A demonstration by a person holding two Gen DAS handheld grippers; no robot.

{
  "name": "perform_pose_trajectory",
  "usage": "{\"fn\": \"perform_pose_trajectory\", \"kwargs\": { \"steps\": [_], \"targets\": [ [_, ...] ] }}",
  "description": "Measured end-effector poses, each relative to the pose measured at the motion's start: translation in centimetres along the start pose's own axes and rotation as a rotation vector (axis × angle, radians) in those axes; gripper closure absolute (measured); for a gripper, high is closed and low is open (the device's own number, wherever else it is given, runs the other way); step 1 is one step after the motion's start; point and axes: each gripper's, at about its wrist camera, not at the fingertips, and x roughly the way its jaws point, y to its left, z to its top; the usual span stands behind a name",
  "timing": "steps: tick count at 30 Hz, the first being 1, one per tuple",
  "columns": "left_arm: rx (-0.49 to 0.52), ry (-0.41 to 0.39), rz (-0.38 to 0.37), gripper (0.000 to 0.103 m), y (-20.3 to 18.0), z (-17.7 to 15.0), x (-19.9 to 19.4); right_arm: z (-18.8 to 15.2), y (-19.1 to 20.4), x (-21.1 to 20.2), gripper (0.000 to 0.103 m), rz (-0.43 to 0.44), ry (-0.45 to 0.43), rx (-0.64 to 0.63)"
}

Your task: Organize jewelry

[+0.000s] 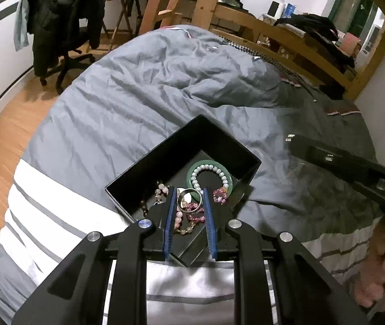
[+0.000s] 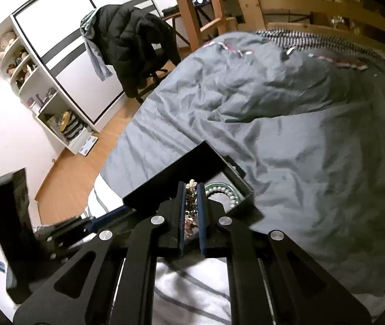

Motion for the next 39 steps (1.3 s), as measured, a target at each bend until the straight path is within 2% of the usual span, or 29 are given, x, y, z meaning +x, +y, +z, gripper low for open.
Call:
{"fn": "perform_pose_trajectory", "kwargs": {
  "steps": [5,10,11,12,13,14,15,17,18,19,20,23,25,28,30,36,39],
  "targets": [
    [-0.030,0.023,-0.027,0.083,0.5,0.1,0.9,0.7,0.1,2.7,0.094,0.016,0.046,0.031],
    [-0.054,0.054,-0.023,0.083,0.8,-0.1,1.9,0.7,-0.3,5.0,0.092,0.044,0.099,0.086],
    [-0.055,0.055,-0.025,0.079,0.8,-0.1,1.9,0.6,-0.6,5.5,0.090,0.050,0.119,0.106],
    [-0.054,0.053,-0.021,0.073,0.8,-0.1,1.9,0.6,-0.8,5.8,0.085,0.056,0.134,0.122],
    [-0.053,0.045,-0.012,0.055,0.8,-0.1,1.8,0.4,-0.9,6.1,0.077,0.063,0.140,0.131],
    [-0.052,0.036,-0.007,0.040,0.7,0.0,1.6,0.3,-1.0,6.1,0.064,0.068,0.137,0.135],
    [-0.047,0.020,-0.007,0.037,0.6,0.0,1.3,0.2,-1.1,6.1,0.057,0.075,0.134,0.139],
    [-0.044,0.015,-0.023,0.034,0.6,0.0,1.1,0.2,-1.2,6.0,0.033,0.087,0.120,0.149],
    [-0.046,0.011,-0.034,0.031,0.5,0.0,0.9,0.2,-1.4,5.9,0.027,0.087,0.112,0.158],
    [-0.047,0.002,-0.031,0.023,0.5,0.0,0.7,0.2,-1.7,5.4,0.015,0.096,0.092,0.179],
    [-0.046,-0.012,-0.014,0.022,0.4,0.0,0.4,0.3,-1.9,5.1,0.012,0.107,0.074,0.199],
    [-0.042,-0.034,0.027,0.018,0.3,-0.2,-0.9,0.6,-2.3,4.0,0.011,0.112,0.050,0.217],
    [-0.028,-0.065,0.061,0.013,0.1,-0.4,-2.4,0.7,-2.2,3.2,0.008,0.091,0.044,0.205],
    [0.008,-0.089,0.106,0.011,-0.4,-0.7,-4.0,0.6,-1.6,1.8,0.004,0.062,0.027,0.167],
    [0.017,-0.103,0.141,0.011,-0.4,-0.8,-5.2,0.5,-0.8,0.9,0.004,0.010,0.020,0.112],
    [0.001,-0.122,0.184,0.011,0.7,-1.6,-8.6,-1.7,1.7,-2.0,0.004,-0.177,0.022,-0.070],
    [0.042,-0.115,0.226,0.011,1.1,-2.9,-9.6,-3.5,2.5,-2.9,0.004,-0.212,0.055,-0.119]
  ]
}}
